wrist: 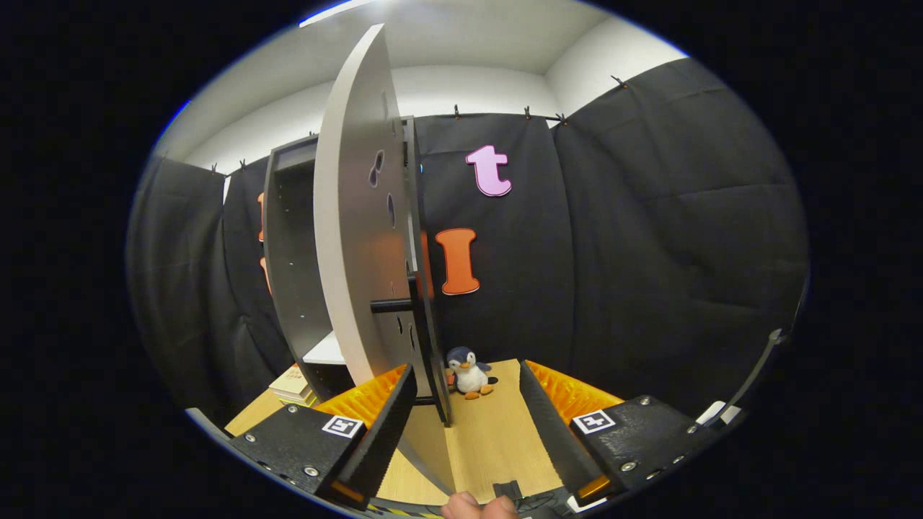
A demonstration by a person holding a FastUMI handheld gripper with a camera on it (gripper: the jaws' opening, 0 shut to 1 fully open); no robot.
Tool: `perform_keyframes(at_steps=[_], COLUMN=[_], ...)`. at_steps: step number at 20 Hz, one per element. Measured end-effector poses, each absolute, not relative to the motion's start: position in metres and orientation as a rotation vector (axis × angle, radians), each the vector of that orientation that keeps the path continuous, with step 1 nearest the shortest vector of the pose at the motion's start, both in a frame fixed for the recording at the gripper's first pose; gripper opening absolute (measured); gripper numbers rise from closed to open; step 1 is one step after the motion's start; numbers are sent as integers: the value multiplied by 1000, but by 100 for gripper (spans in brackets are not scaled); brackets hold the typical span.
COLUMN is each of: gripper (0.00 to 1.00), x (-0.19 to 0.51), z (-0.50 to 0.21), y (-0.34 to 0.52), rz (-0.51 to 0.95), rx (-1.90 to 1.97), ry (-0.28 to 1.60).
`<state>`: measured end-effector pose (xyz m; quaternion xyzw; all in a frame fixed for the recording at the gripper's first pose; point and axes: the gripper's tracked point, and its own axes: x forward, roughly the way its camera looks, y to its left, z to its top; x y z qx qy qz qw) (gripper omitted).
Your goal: Open the shoe cabinet door, grab the shoes and put them into the shoe cabinet, then close the shoe cabinet door.
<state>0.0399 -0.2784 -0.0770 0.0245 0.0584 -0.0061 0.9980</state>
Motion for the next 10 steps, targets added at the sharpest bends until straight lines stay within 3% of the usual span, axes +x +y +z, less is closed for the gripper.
perform_keyframes(at_steps=[10], gripper=[89], x=[32], z=[-81], y=[-231], rz=[-38], rx=[53], ry=[152])
